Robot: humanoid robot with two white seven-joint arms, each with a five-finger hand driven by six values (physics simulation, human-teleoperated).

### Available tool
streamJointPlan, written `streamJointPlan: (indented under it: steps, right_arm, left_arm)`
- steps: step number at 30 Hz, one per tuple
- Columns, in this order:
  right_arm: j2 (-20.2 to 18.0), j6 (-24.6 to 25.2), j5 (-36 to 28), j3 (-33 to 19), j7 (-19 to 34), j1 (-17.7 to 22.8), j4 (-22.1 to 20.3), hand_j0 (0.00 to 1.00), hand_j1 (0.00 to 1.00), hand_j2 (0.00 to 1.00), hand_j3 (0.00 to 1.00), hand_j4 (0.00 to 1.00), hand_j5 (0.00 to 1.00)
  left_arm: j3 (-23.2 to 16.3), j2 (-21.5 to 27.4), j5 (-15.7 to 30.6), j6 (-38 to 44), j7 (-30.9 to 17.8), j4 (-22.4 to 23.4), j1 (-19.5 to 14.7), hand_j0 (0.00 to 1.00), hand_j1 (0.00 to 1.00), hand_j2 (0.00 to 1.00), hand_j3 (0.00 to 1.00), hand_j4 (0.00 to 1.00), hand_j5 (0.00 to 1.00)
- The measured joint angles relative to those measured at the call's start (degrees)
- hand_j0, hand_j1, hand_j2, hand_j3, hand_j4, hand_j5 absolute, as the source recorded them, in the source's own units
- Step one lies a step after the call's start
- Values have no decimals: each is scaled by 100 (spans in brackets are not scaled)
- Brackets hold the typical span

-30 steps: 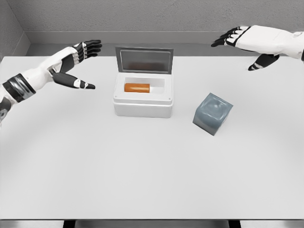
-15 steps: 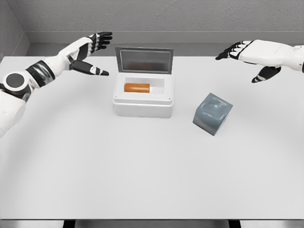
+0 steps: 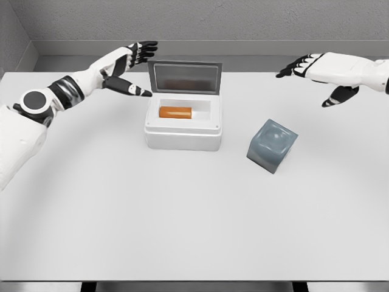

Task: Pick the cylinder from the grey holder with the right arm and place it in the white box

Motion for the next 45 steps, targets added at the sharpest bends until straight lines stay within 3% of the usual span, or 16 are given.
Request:
streamJointPlan:
  steps: [10, 19, 45]
  right_arm:
    - [59, 0, 15, 106, 0, -27, 66, 100, 100, 100, 100, 100, 100]
    - [64, 0, 15, 166, 0, -35, 66, 100, 100, 100, 100, 100, 100]
    - [36, 0, 15, 176, 0, -18, 60, 100, 100, 100, 100, 100, 100]
  left_arm:
    - [138, 75, 80, -97, -550, -177, 9, 100, 100, 100, 100, 100, 100]
    - [237, 232, 421, -216, -583, -186, 9, 100, 100, 100, 100, 100, 100]
    - [193, 170, 395, -217, -585, -357, 167, 100, 100, 100, 100, 100, 100]
